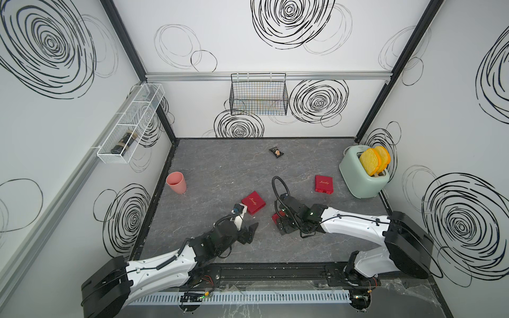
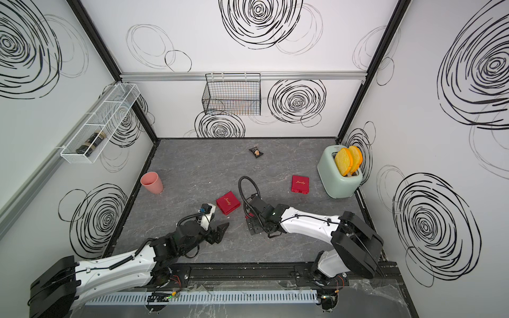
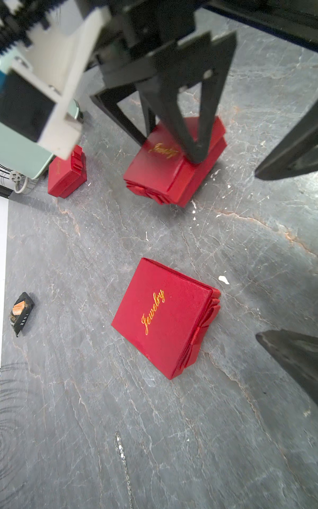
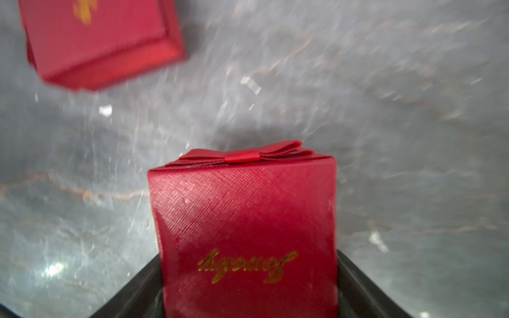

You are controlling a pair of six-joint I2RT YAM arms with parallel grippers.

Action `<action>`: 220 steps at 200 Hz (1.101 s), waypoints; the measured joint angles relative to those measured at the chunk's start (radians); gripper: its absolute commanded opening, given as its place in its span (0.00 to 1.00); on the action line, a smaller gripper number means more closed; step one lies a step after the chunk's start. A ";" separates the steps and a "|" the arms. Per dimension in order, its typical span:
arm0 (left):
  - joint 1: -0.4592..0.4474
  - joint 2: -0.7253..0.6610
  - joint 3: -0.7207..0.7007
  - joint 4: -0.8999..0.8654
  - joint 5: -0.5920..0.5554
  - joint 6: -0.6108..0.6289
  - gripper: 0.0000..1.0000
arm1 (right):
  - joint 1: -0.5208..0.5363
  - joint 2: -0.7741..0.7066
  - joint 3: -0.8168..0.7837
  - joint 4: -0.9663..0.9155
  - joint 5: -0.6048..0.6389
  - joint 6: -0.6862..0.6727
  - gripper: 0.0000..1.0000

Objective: Take the necklace out of the lift-off lid jewelry box
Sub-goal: Pick up the jewelry box from the center of the board, then place the jewelry box at the center of the board.

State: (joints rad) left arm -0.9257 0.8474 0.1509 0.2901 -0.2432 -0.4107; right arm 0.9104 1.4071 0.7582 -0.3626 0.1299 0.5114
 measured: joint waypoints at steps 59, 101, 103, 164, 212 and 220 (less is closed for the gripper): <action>0.010 0.014 0.000 0.005 0.015 0.000 0.88 | -0.362 0.070 0.086 0.065 -0.042 -0.107 0.84; 0.024 0.032 0.001 0.011 0.029 0.000 0.88 | -0.484 0.262 0.248 0.088 -0.068 -0.160 0.88; 0.025 0.032 0.001 0.011 0.030 0.000 0.88 | -0.486 0.268 0.253 0.088 -0.069 -0.162 0.88; 0.096 0.031 0.005 0.001 0.083 -0.001 0.91 | -0.534 0.352 0.306 0.089 -0.065 -0.207 0.97; 0.155 0.058 0.017 0.000 0.127 -0.002 0.91 | -0.488 0.217 0.226 0.091 -0.033 -0.222 0.97; 0.174 0.071 0.027 0.003 0.136 -0.007 0.89 | -0.465 0.170 0.201 0.098 -0.032 -0.229 0.97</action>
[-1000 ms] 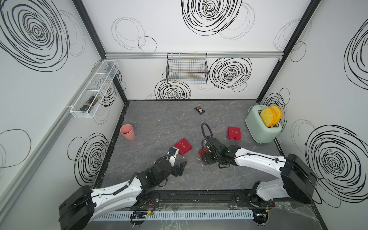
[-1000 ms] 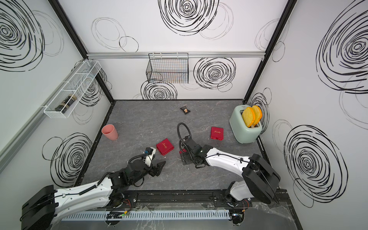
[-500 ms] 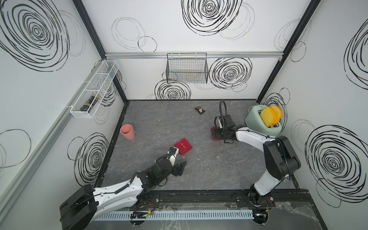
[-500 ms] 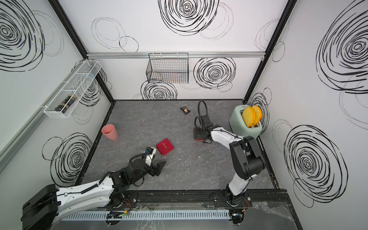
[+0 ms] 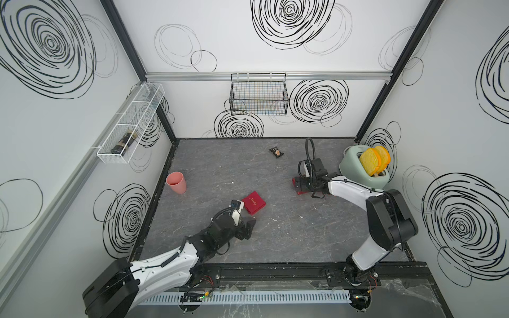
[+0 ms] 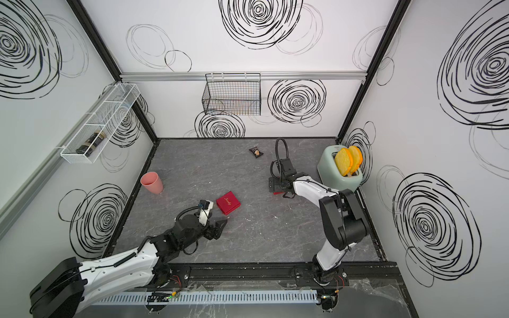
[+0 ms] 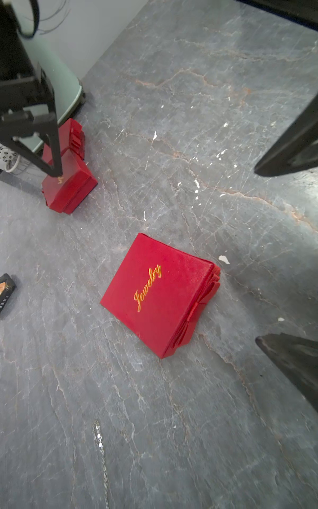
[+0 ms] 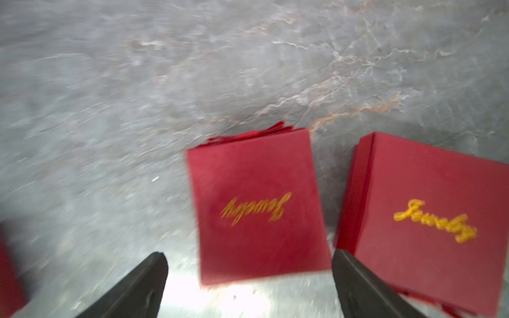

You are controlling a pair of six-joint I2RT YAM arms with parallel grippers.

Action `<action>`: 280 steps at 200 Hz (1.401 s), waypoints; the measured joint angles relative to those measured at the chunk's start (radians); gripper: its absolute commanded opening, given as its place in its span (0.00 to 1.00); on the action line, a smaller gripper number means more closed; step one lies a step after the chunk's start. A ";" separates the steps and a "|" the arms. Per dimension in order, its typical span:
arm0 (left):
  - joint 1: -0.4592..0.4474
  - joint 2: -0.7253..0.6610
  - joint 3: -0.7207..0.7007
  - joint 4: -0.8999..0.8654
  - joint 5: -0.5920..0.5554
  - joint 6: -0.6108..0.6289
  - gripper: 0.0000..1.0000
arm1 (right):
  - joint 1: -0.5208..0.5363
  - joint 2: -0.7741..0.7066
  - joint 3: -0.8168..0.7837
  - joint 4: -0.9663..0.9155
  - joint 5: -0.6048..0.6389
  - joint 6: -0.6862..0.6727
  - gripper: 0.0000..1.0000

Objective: Take the necklace out of the lift-off lid jewelry box
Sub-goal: Place the jewelry box at the center of the board, then move the jewelry box to the center of the board.

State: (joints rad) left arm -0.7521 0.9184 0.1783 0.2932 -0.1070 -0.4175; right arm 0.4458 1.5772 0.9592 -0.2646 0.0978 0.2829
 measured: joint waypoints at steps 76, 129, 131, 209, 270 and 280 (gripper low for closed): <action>0.248 0.282 0.192 0.089 0.178 -0.008 0.80 | 0.180 -0.109 -0.096 0.058 -0.146 -0.003 0.88; 0.360 0.488 0.275 0.137 0.329 0.034 0.73 | 0.291 -0.127 -0.265 0.169 -0.281 0.108 0.73; 0.360 0.492 0.276 0.138 0.333 0.035 0.73 | 0.293 -0.127 -0.270 0.177 -0.287 0.112 0.72; 0.327 0.545 0.280 0.161 0.406 0.063 0.64 | 0.318 -0.033 -0.269 0.354 -0.354 0.225 0.53; 0.178 0.537 0.248 0.181 0.399 0.049 0.64 | 0.307 -0.022 -0.253 0.372 -0.341 0.254 0.53; 0.153 0.528 0.235 0.183 0.396 0.042 0.66 | 0.303 -0.022 -0.253 0.371 -0.337 0.254 0.54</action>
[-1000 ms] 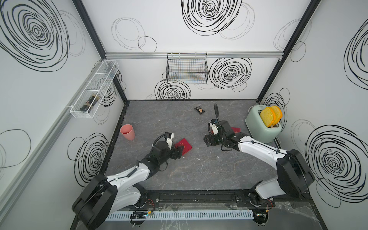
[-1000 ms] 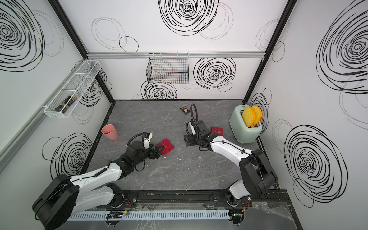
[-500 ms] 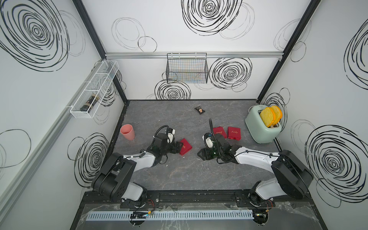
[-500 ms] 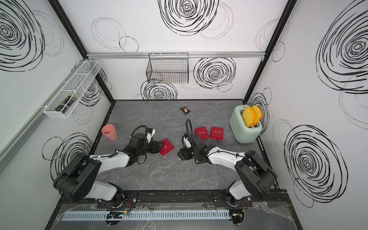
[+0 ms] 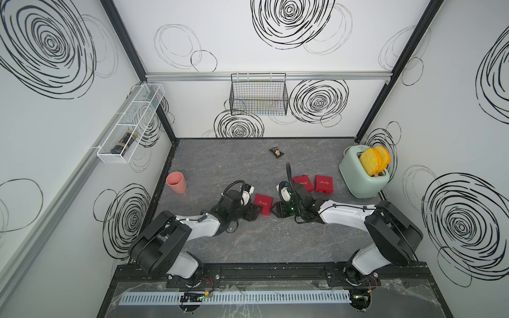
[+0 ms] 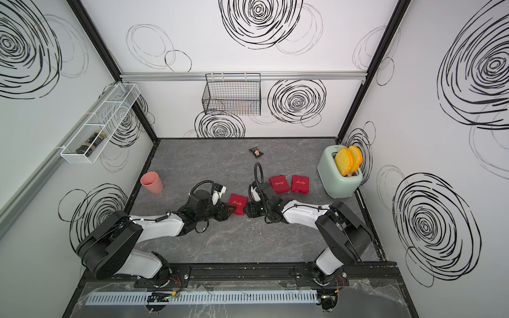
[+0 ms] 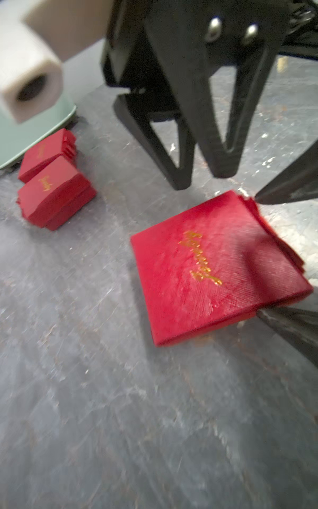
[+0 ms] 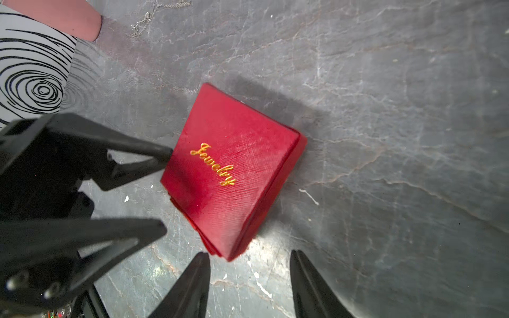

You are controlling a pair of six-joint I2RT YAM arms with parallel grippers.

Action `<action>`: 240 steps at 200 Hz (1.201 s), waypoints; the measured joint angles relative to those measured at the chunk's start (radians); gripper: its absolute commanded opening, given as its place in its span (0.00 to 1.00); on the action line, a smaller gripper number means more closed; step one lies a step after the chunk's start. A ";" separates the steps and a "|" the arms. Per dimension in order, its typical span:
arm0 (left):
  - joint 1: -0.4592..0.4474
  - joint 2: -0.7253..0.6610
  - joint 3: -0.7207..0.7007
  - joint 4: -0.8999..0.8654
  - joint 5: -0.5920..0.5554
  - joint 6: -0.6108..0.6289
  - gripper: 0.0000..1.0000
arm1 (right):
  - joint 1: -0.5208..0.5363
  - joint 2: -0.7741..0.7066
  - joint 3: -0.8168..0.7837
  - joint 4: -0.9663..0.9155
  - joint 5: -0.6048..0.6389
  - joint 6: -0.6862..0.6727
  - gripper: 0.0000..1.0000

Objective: Take the necklace out of the lift-off lid jewelry box
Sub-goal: Move the jewelry box to the center of the board.

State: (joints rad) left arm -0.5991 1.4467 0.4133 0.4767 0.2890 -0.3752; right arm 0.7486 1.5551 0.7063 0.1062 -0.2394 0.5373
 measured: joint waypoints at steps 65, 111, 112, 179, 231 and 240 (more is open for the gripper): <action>0.005 -0.104 -0.037 -0.018 -0.025 -0.037 0.72 | -0.004 0.041 0.110 -0.089 0.034 -0.104 0.99; 0.069 -0.239 -0.094 -0.034 -0.048 -0.072 0.80 | 0.043 0.099 0.240 -0.183 0.109 -0.280 0.97; 0.071 -0.245 -0.097 -0.035 -0.050 -0.074 0.80 | 0.044 0.101 0.243 -0.185 0.113 -0.288 0.97; 0.159 -0.377 -0.164 -0.085 -0.074 -0.094 0.82 | 0.060 0.167 0.301 -0.261 0.163 -0.436 0.97; 0.171 -0.285 -0.165 -0.039 -0.054 -0.103 0.71 | 0.051 0.205 0.294 -0.246 0.074 -0.380 0.91; 0.170 -0.251 -0.163 -0.025 -0.050 -0.106 0.69 | 0.048 0.205 0.286 -0.235 0.058 -0.369 0.88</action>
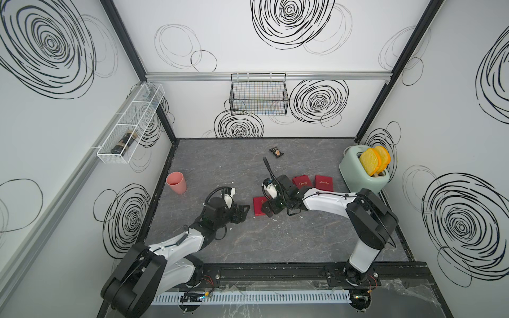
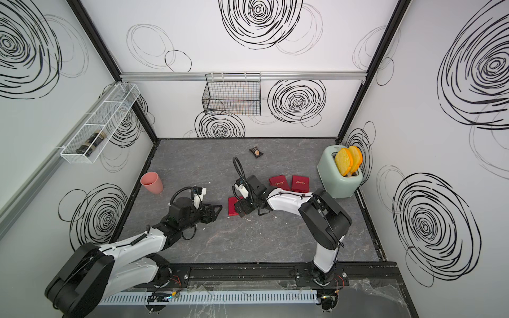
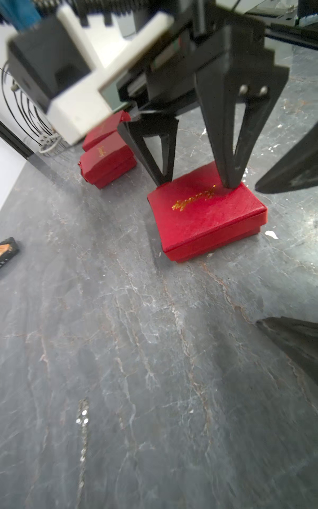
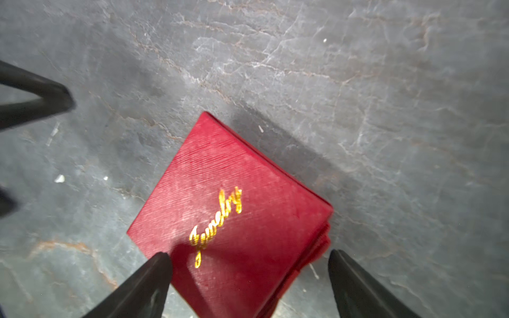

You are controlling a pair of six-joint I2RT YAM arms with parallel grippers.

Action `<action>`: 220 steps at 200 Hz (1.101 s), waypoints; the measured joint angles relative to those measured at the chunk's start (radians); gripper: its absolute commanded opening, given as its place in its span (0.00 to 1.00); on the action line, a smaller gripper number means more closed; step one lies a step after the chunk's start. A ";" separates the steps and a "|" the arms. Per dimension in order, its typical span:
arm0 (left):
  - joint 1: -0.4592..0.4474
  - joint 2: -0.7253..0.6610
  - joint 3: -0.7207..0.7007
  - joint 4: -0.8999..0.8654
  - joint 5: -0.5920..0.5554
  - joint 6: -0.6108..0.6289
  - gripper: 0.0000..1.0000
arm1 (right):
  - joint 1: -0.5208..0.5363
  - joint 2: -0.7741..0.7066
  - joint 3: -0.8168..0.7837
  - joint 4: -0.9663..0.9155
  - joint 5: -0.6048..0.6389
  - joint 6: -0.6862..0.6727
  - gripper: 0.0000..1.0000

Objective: Take the necklace out of the lift-off lid jewelry box
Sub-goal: Move the jewelry box to the center of the board.

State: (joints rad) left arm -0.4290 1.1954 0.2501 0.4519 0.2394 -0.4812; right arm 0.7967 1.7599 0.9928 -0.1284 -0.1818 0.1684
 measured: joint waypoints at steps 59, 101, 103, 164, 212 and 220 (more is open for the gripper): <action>-0.041 0.163 0.052 0.082 0.021 0.005 0.63 | -0.005 -0.050 -0.113 0.063 -0.103 0.067 0.84; -0.117 0.238 0.118 0.131 0.021 0.024 0.62 | -0.008 -0.121 -0.192 0.089 -0.150 0.099 0.84; -0.120 0.241 0.121 0.132 0.021 0.024 0.61 | -0.008 -0.124 -0.194 0.090 -0.152 0.101 0.84; -0.194 0.303 0.171 0.145 0.002 0.021 0.61 | -0.008 -0.257 -0.256 0.109 -0.203 0.130 0.84; -0.204 0.211 0.152 0.074 -0.101 -0.020 0.66 | -0.018 -0.290 -0.266 0.108 -0.161 0.115 0.82; -0.204 0.180 0.147 0.050 -0.121 -0.022 0.65 | -0.021 -0.283 -0.266 0.111 -0.154 0.110 0.82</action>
State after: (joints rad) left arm -0.6334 1.3754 0.3969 0.5022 0.1181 -0.5030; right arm 0.7757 1.4769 0.7269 -0.0174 -0.3363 0.2787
